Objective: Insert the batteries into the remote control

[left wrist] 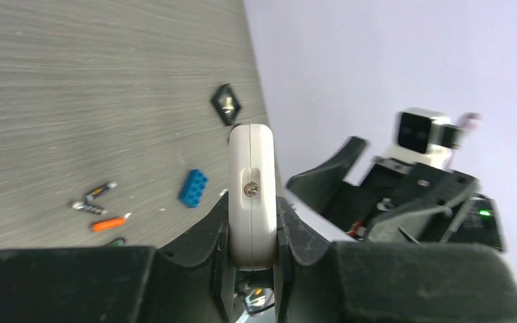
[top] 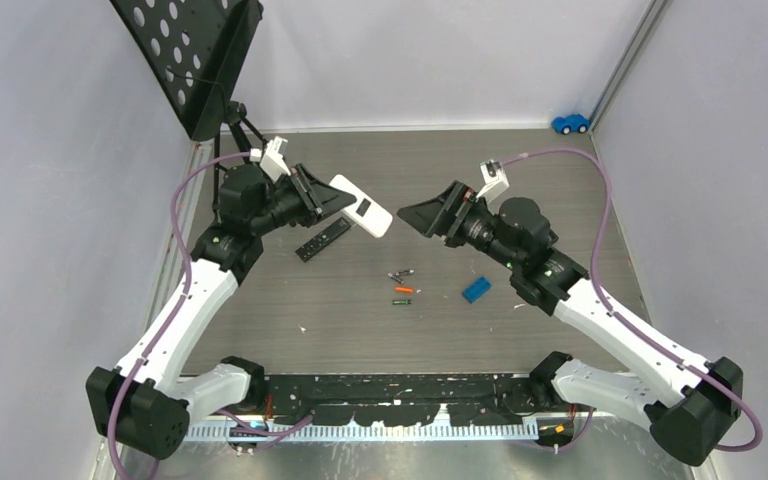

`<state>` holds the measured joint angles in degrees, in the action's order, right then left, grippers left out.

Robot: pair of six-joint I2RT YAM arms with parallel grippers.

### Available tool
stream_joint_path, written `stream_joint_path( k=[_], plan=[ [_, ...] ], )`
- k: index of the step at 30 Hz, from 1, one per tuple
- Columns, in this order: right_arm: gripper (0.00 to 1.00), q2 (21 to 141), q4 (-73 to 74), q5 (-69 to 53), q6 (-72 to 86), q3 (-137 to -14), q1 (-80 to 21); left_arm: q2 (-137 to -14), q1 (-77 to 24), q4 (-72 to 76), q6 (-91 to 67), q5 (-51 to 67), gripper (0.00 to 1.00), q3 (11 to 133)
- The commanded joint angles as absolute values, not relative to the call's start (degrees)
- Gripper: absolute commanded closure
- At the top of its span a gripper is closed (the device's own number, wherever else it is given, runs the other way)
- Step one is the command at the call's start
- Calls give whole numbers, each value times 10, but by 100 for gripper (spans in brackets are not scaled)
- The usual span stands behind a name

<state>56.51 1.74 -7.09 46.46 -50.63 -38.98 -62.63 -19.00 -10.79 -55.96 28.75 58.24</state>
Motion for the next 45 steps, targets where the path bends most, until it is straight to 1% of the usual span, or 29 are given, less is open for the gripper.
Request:
stream_joint_path(
  k=[1,7,9,15,25,29,31,37,43,45],
  plan=[
    [10,596,-198,-116,721,-472,-388,-602,-191,63,-655,325,100,557],
    [25,659,-373,-152,815,-460,-388,-594,-191,133,-738,338,100,529],
    [33,673,-396,-158,827,-461,-388,-589,-191,146,-754,338,100,522],
    [58,691,-421,-172,834,-454,-388,-580,-191,141,-766,328,100,521],
    [83,674,-397,-180,775,-435,-388,-586,-190,128,-772,329,100,536],
    [90,660,-383,-180,733,-411,-379,-594,-180,95,-785,330,100,549],
    [92,653,-379,-185,719,-400,-368,-600,-171,101,-799,336,100,548],
    [91,647,-371,-194,711,-389,-351,-606,-154,131,-826,348,100,543],
    [74,676,-365,-183,738,-395,-350,-610,-154,147,-829,350,100,533],
    [63,686,-374,-185,752,-399,-350,-614,-154,152,-833,354,100,530]
  ],
)
